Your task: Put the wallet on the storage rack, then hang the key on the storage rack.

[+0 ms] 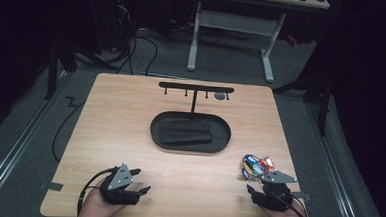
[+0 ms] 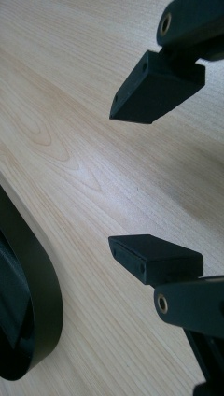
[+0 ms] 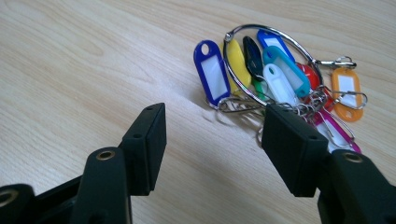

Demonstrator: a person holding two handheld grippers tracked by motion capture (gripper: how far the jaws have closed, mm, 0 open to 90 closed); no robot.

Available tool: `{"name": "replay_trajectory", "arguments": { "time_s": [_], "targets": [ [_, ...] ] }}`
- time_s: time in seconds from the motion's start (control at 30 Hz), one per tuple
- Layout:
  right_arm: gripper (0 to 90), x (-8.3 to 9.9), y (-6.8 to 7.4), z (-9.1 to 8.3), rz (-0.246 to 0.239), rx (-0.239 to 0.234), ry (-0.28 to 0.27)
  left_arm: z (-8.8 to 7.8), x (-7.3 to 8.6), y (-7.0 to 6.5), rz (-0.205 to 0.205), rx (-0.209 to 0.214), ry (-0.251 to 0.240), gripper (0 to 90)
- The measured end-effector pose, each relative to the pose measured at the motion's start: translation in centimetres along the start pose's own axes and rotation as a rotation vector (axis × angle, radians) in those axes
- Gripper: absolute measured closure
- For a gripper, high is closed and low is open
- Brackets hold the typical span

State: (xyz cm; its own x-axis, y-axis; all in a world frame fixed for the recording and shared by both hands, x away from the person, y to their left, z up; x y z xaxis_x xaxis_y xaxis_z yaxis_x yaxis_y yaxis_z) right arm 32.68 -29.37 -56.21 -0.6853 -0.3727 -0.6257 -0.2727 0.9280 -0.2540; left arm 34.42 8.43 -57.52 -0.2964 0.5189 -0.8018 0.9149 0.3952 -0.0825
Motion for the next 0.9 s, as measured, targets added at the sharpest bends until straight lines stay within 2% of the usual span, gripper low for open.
{"name": "replay_trajectory", "arguments": {
  "time_s": [0.1, 0.23, 0.4, 0.53, 0.63, 0.77, 0.9],
  "targets": [
    [40.8, -0.1, -0.5, -0.1, -0.025, 0.005, 0.040, 0.0, 0.0, -0.1, 0.004, 0.003, 0.000, 33.7],
    [42.2, -0.8, -0.9, -0.1, -0.063, 0.014, 0.064, -0.1, -0.1, 0.0, 0.003, 0.003, -0.003, 33.6],
    [50.4, -2.1, -0.5, -0.1, -0.122, -0.013, 0.095, 0.0, 0.1, -0.1, 0.002, 0.005, -0.002, 33.7],
    [57.7, -3.4, -0.1, 0.1, -0.178, -0.029, 0.141, 0.0, 0.1, -0.2, 0.004, 0.009, 0.000, 33.8],
    [62.4, -4.5, -0.2, 0.6, -0.195, -0.036, 0.171, 0.0, 0.2, -0.3, 0.011, 0.011, 0.010, 33.8],
    [64.0, -5.9, -0.1, 1.7, -0.205, -0.040, 0.202, -0.2, 0.5, -0.4, 0.021, 0.002, 0.022, 33.9],
    [65.4, -7.1, 0.4, 3.6, -0.204, -0.049, 0.228, -0.6, 0.7, -0.4, 0.013, -0.002, 0.018, 34.2]
  ]
}}
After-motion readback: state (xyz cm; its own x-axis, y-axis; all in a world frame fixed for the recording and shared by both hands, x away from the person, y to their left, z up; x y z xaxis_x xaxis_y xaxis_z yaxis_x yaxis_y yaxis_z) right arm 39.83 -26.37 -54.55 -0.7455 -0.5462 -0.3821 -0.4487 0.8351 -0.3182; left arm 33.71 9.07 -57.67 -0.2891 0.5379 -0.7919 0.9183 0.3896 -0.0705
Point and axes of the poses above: each handheld gripper's, and its own axes: z roughly forward along the jaws, x roughly out of its underside, y roughly to its left, the point moved 10 cm from there along z, roughly forward along the jaws, and after that the axes turned 12 degrees about x, right-handed, at the moved point
